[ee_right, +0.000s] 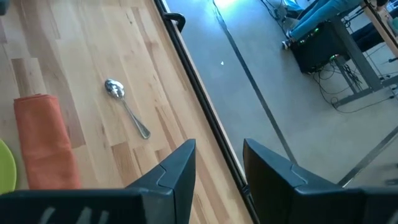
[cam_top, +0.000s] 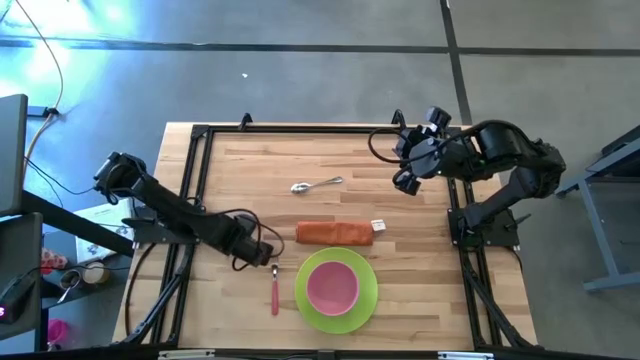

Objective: Set table place
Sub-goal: Put the pink fork to the left of the green plate

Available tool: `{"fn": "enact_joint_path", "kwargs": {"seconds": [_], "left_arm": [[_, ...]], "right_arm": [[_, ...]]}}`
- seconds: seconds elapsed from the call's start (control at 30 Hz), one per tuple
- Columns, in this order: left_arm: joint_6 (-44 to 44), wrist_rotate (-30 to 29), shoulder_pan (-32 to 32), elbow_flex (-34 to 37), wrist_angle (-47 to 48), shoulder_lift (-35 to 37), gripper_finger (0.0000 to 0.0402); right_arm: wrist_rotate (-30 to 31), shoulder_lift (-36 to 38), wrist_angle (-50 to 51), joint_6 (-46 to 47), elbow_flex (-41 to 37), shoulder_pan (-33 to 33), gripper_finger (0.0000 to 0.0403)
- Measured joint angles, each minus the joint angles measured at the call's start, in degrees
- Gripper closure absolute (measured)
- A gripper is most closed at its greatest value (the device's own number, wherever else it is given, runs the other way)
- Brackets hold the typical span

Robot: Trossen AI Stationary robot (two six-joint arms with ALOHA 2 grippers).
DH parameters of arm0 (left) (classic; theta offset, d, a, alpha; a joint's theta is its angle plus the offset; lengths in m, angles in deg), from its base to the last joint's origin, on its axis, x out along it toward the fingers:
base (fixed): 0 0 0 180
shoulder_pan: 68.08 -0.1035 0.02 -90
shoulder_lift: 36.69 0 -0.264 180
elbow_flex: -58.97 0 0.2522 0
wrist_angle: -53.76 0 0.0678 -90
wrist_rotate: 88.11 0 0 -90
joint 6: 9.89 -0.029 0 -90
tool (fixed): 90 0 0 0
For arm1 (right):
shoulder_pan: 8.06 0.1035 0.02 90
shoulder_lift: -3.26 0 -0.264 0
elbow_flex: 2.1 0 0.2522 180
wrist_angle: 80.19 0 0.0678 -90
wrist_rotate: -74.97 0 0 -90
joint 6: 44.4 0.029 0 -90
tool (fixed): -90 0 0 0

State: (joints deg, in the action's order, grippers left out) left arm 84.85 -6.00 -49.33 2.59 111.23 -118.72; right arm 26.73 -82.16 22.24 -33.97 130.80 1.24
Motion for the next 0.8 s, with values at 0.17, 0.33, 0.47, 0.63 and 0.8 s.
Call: {"fn": "enact_joint_path", "kwargs": {"seconds": [0.17, 0.33, 0.47, 0.63, 0.8], "left_arm": [[-0.04, -0.91, 0.00, 0.31, -4.15, -1.77, 0.0401], [-0.22, -0.57, 0.00, 0.33, -8.14, -4.24, 0.0401], [-0.43, -0.64, -0.02, 0.33, -11.72, -5.95, 0.0401], [-0.42, -0.68, -0.02, 0.35, -14.05, -7.28, 0.0401], [0.24, -1.39, -0.02, 0.35, -16.33, -8.56, 0.0402]], "right_arm": [[0.02, 0.00, -0.05, -0.15, 0.00, 0.00, 0.0277], [0.02, 0.00, -0.11, -0.37, 0.00, 0.00, 0.0277], [0.04, 0.00, -0.11, -0.38, 0.00, 0.00, 0.0277], [0.03, 0.00, -0.11, -0.38, 0.00, 0.00, 0.0277], [0.02, 0.00, -0.13, -0.33, 0.00, 0.00, 0.0277]]}}
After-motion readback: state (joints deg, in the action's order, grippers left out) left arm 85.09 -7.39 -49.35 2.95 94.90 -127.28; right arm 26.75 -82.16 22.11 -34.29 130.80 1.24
